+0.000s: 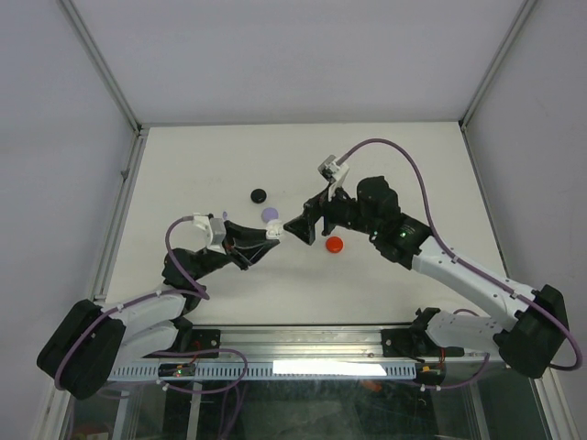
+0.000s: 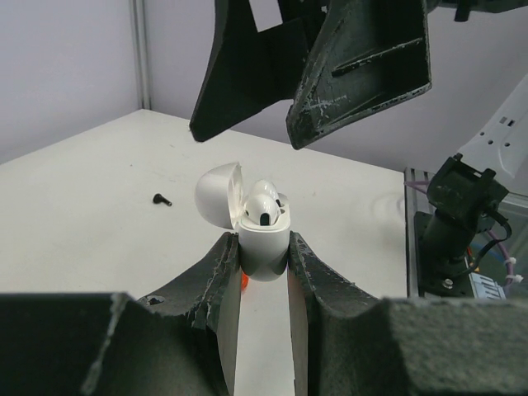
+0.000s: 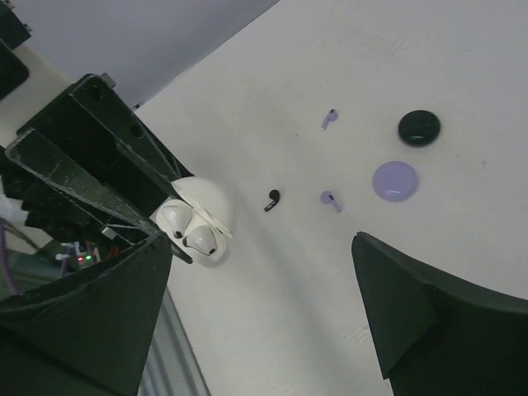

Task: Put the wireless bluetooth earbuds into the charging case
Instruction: Close the charging case.

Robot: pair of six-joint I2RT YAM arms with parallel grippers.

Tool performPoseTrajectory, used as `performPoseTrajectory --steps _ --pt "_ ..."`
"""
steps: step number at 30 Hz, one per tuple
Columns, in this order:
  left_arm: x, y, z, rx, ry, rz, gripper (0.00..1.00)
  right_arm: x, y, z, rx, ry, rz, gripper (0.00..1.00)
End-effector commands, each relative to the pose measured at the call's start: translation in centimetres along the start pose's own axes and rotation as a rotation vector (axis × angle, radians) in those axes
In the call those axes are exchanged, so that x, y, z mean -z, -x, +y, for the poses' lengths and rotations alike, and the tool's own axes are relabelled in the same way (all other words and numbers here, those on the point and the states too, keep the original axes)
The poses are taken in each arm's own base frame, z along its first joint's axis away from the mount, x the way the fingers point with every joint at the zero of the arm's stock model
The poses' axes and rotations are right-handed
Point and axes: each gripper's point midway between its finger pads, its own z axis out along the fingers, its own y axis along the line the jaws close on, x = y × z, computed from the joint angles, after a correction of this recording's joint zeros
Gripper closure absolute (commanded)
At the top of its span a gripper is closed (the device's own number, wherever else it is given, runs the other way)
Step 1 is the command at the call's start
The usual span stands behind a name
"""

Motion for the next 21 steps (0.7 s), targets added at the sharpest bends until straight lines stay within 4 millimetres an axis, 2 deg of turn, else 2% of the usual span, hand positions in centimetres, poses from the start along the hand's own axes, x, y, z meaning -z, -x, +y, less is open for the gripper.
performPoseTrajectory --steps 1,6,10,15,21 --pt "-1.0 2.9 -1.4 -0.040 -0.088 -0.081 1.00 -0.1 3.3 4.4 -0.097 0.270 -0.055 0.05" --pt "-1.2 3.5 -1.9 -0.014 -0.112 -0.106 1.00 -1.0 2.3 5.3 -0.168 0.367 -0.010 0.05" --pt "-1.5 3.3 -1.6 0.014 -0.106 -0.098 1.00 -0.7 2.3 6.6 -0.188 0.447 -0.010 0.06" --pt "-1.8 2.8 -1.3 0.054 -0.099 -0.079 1.00 0.1 2.5 7.9 -0.174 0.531 -0.007 0.11" --pt "-2.0 2.1 -0.8 0.103 -0.071 -0.046 1.00 0.5 2.5 8.1 -0.154 0.545 -0.013 0.15"
